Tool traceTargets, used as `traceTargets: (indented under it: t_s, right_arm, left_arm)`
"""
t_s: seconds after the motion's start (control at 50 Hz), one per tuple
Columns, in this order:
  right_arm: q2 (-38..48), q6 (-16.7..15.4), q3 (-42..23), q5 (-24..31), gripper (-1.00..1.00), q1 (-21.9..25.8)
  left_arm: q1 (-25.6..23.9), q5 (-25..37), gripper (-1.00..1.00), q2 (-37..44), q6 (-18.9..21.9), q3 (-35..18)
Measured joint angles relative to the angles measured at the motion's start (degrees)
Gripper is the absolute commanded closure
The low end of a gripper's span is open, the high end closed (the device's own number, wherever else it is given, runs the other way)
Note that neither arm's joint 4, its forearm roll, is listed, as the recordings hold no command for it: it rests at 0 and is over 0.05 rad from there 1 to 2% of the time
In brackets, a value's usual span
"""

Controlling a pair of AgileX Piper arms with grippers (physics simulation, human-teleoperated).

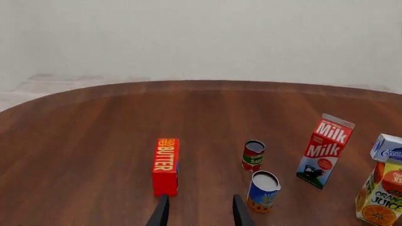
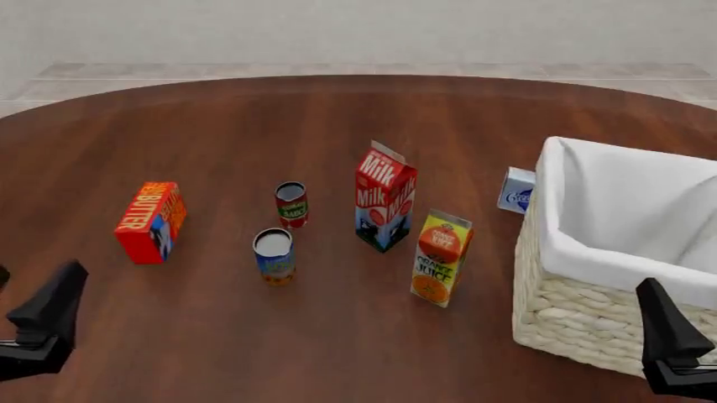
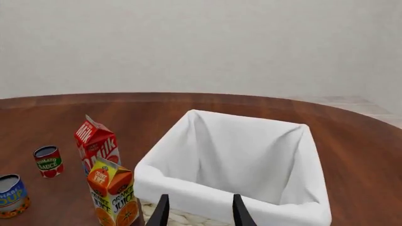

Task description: Pick up the tomato sauce, and put it in the basket.

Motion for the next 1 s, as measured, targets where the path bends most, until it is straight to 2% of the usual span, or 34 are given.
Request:
traceTargets:
  t_s: [0.46, 0.68, 1.0]
  right_arm:
    - [0.0, 0.0, 0.0, 0.0, -1.00, 0.0]
    - [0.0, 0.0, -0.2, 0.2, -1.00, 0.0]
    - [0.0, -0.1, -0.2, 0.2, -1.00, 0.0]
  left_arm:
    - [-4.7, 14.7, -1.00, 11.0, -2.4, -17.9]
    - [-5.9, 15.8, -1.00, 17.0, -3.3, -22.5]
    - [-6.7, 15.6, -1.00, 25.5, -1.7, -28.3]
